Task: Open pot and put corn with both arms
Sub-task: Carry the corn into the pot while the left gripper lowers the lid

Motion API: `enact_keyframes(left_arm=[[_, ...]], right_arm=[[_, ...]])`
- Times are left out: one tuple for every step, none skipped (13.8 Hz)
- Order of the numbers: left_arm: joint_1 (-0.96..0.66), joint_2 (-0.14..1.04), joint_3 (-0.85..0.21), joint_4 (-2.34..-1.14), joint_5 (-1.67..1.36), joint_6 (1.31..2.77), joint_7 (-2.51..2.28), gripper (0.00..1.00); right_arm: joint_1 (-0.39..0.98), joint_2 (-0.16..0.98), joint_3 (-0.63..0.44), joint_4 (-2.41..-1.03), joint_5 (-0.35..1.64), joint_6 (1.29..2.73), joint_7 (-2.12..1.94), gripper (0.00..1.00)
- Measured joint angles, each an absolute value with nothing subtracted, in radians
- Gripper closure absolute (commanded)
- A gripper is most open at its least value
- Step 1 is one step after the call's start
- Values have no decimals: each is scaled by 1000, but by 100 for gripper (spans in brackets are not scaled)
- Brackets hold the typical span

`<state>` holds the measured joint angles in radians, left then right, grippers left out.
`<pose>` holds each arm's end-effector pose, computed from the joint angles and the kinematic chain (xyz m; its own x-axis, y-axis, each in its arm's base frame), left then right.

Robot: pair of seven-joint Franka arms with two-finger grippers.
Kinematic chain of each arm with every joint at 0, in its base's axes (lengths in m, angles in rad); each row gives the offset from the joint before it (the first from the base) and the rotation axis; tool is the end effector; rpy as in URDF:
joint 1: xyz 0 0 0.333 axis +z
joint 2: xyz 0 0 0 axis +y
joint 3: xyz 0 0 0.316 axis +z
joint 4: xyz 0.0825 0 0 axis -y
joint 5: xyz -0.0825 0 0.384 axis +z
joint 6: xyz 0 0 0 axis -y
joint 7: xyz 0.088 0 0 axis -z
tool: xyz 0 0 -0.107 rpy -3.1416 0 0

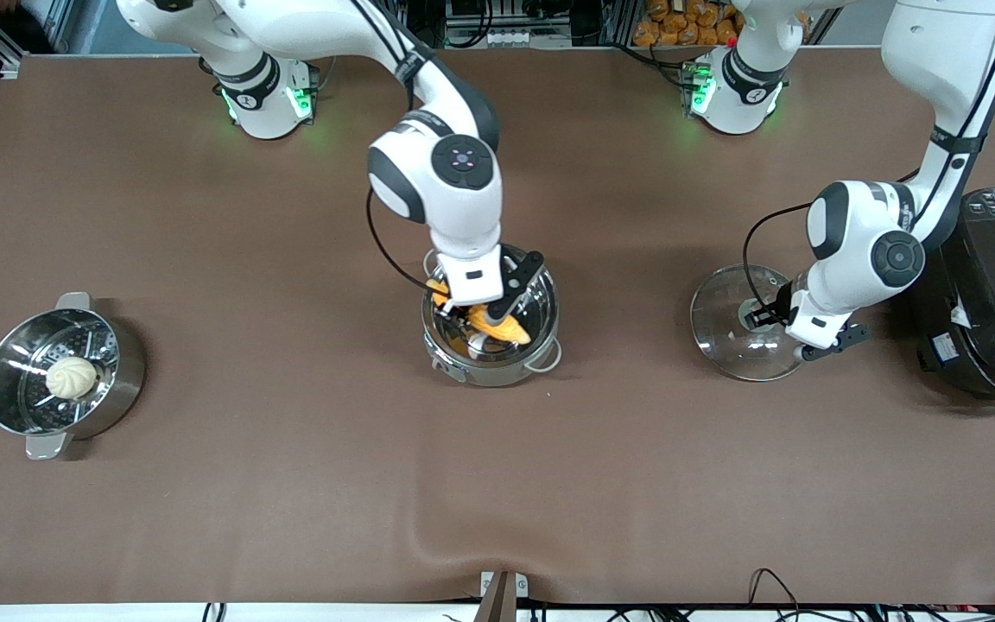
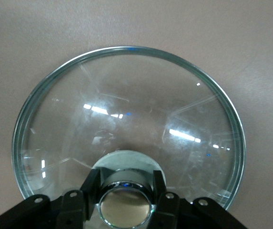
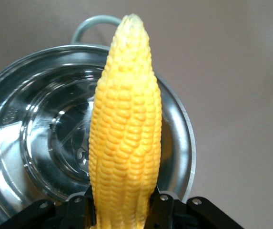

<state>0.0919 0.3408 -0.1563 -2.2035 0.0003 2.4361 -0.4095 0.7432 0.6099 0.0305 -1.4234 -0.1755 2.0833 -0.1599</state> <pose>0.5428 -0.0362 0.2185 0.9328 0.3412 -0.1161 0.3442 -0.9389 0.0062 0.5259 0.4957 0.3455 0.5304 0.8475 0.0222 0.8371 -0.5277 0.1444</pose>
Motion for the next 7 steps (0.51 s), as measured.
enact_keyframes(left_arm=[[92,341,-156,-2202,-1,2436,-404,1],[93,341,-156,-2202,-1,2436,-402,0],[93,341,-156,-2201,-1,2436,-401,0],[93,342,-156,-2199,-1,2436,-401,0],[93,341,-156,-2192,-1,2436,-401,0],[94,338,-156,-2177,-1,2436,-401,0],[98,328,-155,-2157,-1,2428,-401,0]], right_arm=[[751,623,30,-1423,-187,2085,-160,100],[752,633,29,-1423,-194,2086,-160,89],[752,639,24,-1423,-196,2086,-160,18],[751,642,19,-1423,-196,2086,-160,0],[750,642,16,-1424,-196,2084,-160,0],[750,642,15,-1425,-196,2081,-160,0],[750,642,15,-1428,-196,2079,-160,0]])
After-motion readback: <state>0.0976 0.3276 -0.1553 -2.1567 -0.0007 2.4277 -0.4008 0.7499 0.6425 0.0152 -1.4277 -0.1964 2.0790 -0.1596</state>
